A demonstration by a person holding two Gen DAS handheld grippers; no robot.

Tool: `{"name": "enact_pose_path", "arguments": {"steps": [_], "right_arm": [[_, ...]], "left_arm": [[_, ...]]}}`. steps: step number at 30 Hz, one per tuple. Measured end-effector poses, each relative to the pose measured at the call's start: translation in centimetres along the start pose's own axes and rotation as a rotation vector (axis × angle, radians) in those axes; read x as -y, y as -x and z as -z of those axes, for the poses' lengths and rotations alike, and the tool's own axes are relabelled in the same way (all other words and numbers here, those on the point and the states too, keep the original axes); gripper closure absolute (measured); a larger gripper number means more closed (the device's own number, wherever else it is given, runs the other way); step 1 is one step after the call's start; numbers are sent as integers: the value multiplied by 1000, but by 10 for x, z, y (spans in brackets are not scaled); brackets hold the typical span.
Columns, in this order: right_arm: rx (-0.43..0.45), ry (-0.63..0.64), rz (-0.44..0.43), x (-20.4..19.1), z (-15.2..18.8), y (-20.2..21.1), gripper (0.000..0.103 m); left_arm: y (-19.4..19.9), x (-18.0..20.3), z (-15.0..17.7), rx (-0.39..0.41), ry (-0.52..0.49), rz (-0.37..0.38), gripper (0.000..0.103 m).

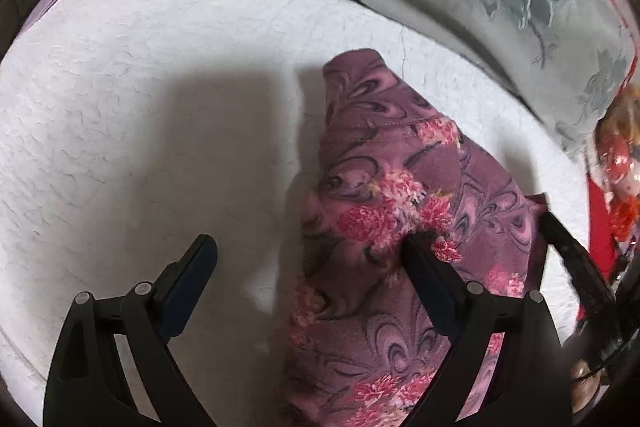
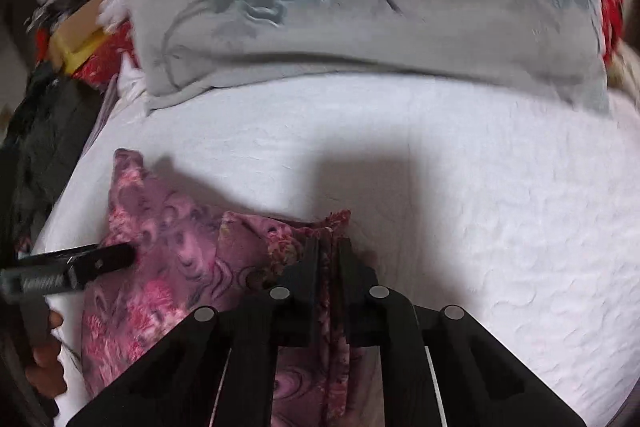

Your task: Fold small clothes

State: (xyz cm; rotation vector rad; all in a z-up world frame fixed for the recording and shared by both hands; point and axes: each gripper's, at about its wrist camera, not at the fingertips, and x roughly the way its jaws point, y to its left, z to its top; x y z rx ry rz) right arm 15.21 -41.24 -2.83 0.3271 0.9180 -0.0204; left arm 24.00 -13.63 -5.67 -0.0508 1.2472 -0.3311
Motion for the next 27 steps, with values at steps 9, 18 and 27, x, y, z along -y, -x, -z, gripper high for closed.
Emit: {"name": "enact_pose_path", "arguments": {"steps": [9,18,27], "right_arm": [[-40,-160,-67,38,16,10,97],[-150,179,-85,-16,63,22,75],[-246,235,-75,-19,128,54,67]], "left_arm": [[29,-2,17,41,-65,-35,3],[30,1,55,10,-92,-61,3],[31,-13,101,-26,-110,-57,2]]}}
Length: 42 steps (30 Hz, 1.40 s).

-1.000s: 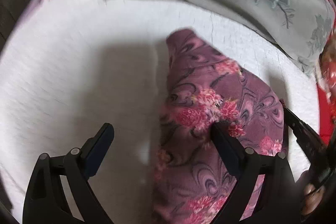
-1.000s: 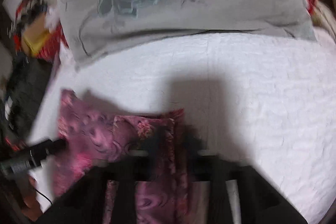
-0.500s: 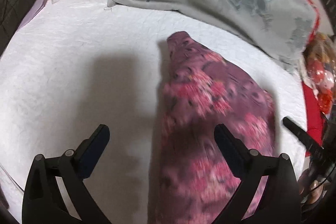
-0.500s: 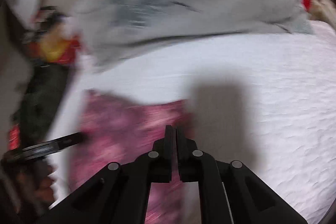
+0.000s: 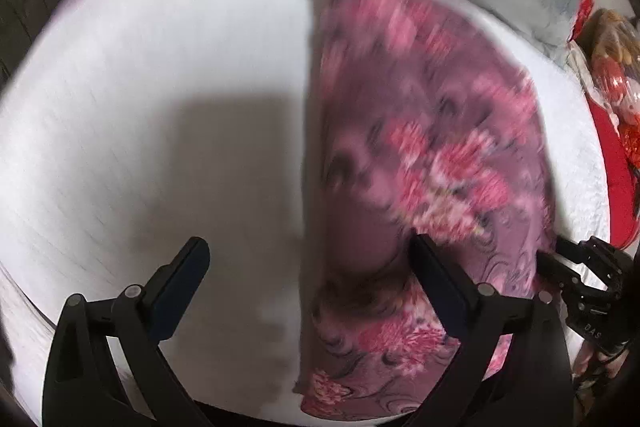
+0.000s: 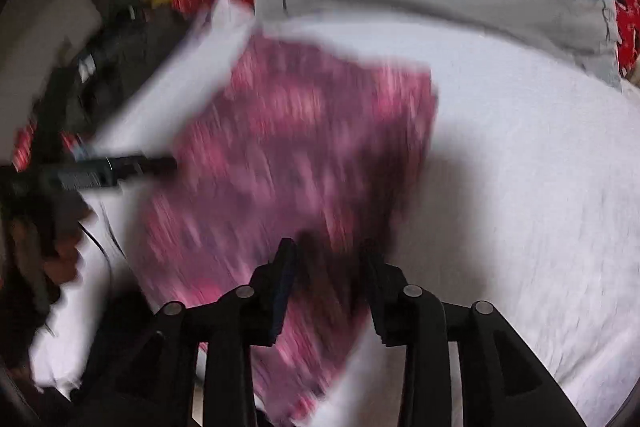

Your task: Fold small clothes

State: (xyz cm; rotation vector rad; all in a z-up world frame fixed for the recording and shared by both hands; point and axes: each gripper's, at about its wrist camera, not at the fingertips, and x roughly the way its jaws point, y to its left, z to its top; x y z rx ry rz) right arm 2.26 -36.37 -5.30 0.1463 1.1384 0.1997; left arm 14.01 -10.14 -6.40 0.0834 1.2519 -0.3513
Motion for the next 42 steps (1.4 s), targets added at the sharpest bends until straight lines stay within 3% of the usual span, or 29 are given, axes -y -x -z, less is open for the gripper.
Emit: {"name": "enact_pose_path", "arguments": {"steps": [1,3,5,8,10,16,19,23,32,42], "right_arm": [[45,-28,-13,4,8,4,64],[43,-103,-17,9,11,16,59],[88,-128,-48,9,21,31,58],[13,-62,55,0,37,14,56],[41,-51,72,-7,42,12,55],[17,-103,170,-30,47,45,50],[34,-111,203,-42,55,64,36],[69,-109,211,-39,68,87,27],[99,-104,300,-49,89,104,9],[121,-93,326,-69,94,102,6]], "left_arm": [[4,-3,2,-5,34,21,2],[15,-7,7,-2,45,53,2],[20,-5,15,22,10,18,2],[4,3,28,-19,-46,-54,2],[3,7,37,-25,-40,-58,2],[39,28,65,83,-151,-124,3],[59,41,75,143,-190,-138,3],[77,44,85,208,-213,-136,3],[104,46,114,257,-225,-135,3],[108,40,126,256,-213,-157,3]]}}
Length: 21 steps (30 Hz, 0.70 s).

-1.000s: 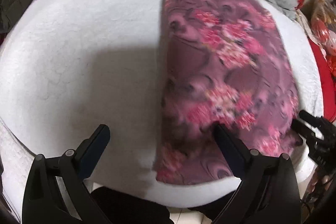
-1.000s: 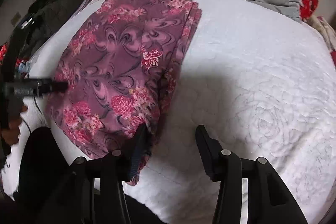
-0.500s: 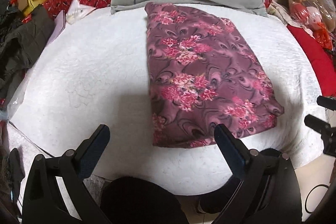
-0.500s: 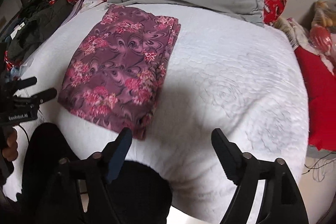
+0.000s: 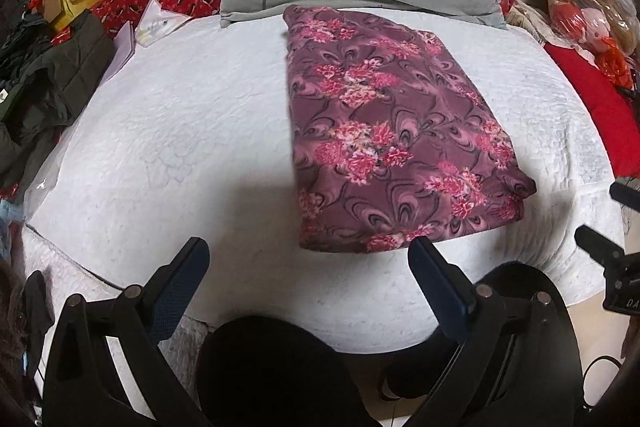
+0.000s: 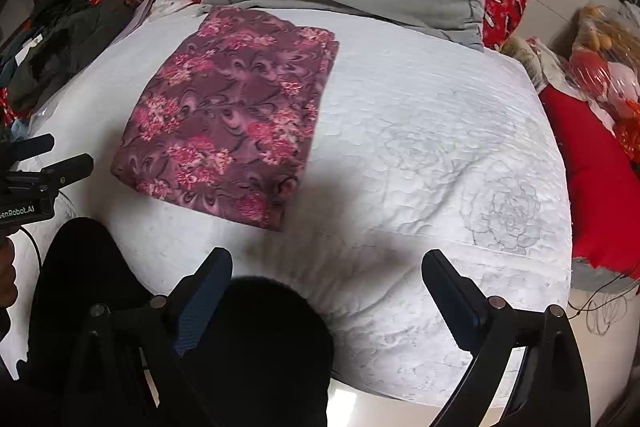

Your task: Fold small clothes

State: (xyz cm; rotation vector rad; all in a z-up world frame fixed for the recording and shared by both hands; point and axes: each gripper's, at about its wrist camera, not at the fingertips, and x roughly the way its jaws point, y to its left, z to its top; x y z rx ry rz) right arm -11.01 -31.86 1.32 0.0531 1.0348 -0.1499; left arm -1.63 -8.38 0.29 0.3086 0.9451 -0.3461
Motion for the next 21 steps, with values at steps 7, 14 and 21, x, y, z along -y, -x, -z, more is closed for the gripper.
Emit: {"name": "enact_pose_path", "arguments": {"steps": [7,14,21], "right_arm": [[25,1,30,-3,-9,1,4],[4,-108,-59,24,-44,-33,4],[29,-267,-287,64,-116,-89,7]], "left_arm": [[-8,-10,1,-21,12,-20,3],[-37,-34,-36,-57,112,-1,3],[-94,-49,-107,-132,185,43,3]]}}
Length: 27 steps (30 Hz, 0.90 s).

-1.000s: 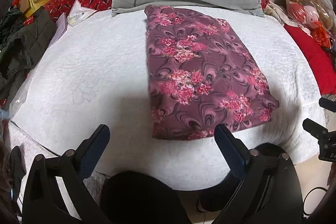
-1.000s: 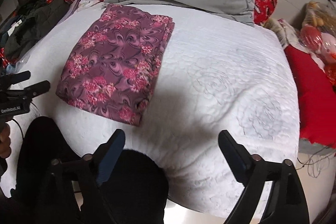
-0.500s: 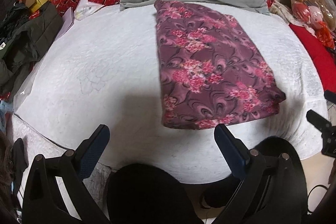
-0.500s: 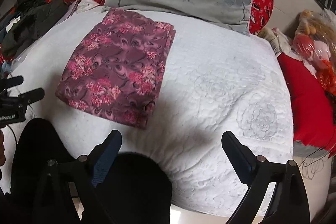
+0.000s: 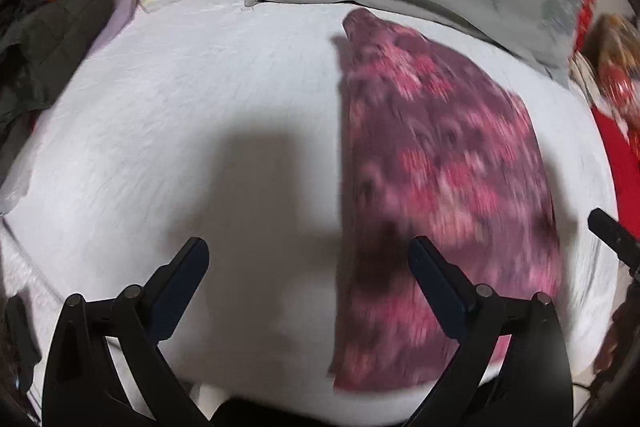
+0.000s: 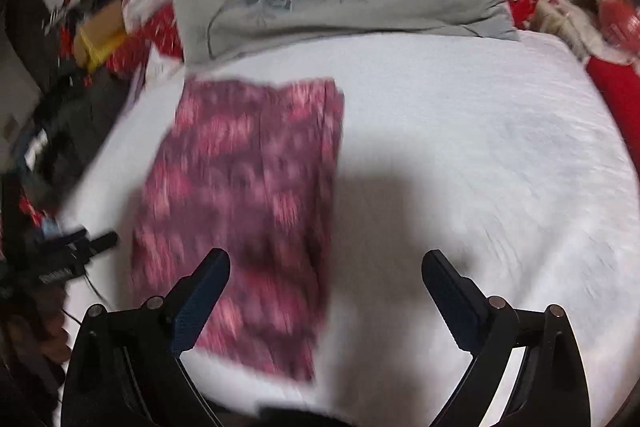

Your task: Fold small clothes

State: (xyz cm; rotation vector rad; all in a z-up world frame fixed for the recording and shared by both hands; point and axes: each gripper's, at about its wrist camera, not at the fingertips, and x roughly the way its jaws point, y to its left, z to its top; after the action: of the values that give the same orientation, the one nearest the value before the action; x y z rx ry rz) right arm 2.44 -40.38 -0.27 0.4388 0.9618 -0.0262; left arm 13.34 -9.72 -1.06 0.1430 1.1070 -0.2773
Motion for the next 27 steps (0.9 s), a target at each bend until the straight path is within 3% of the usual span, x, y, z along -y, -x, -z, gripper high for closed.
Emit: {"name": "enact_pose_path", "arguments": {"steps": [3,8,12,15,17,19,20,21,22,23,24,25,26,27], "right_arm": [[1,-56,-38,8,-33,-29,15],[-58,-154,-17,23,-60,-78,31],[-85,-142,-60,26,-52,-81,31],[-118,-115,-152,34,-30,-76,30],[-115,-91,-218,38,-18,-70,30],[-119,-115,-290,41,-13,-71,29],[-128,-132,-347,41,-12,-72,30],[-144,-139,-389,40,-11,-74,30],[-154,-136,-390,38,-11,-77,32],[-149,-118,-359,33,-11,-77,38],[-142,-100,-331,29,-12,-77,45],[-139,-90,-302,26,-12,-77,65],[-133,-96,-297,25,-13,-75,77],[-119,-95,-290,24,-15,-71,79]], "left_arm": [[-21,0,-28,-46,42,41,3],[-45,1,-46,-115,72,121,3],[-46,-9,-37,-139,71,260,3],[-58,-12,-26,-207,89,366,3],[-65,-8,-20,-223,92,373,3],[-59,2,-17,-182,63,371,3],[-57,7,-16,-182,53,394,7],[-55,12,-14,-187,50,426,25],[-53,17,-14,-189,45,441,39],[-49,21,-13,-175,37,415,41],[-47,22,-13,-166,34,404,55],[-44,21,-14,-158,33,397,67],[-41,18,-15,-153,38,401,72],[-38,13,-16,-152,51,414,80]]}}
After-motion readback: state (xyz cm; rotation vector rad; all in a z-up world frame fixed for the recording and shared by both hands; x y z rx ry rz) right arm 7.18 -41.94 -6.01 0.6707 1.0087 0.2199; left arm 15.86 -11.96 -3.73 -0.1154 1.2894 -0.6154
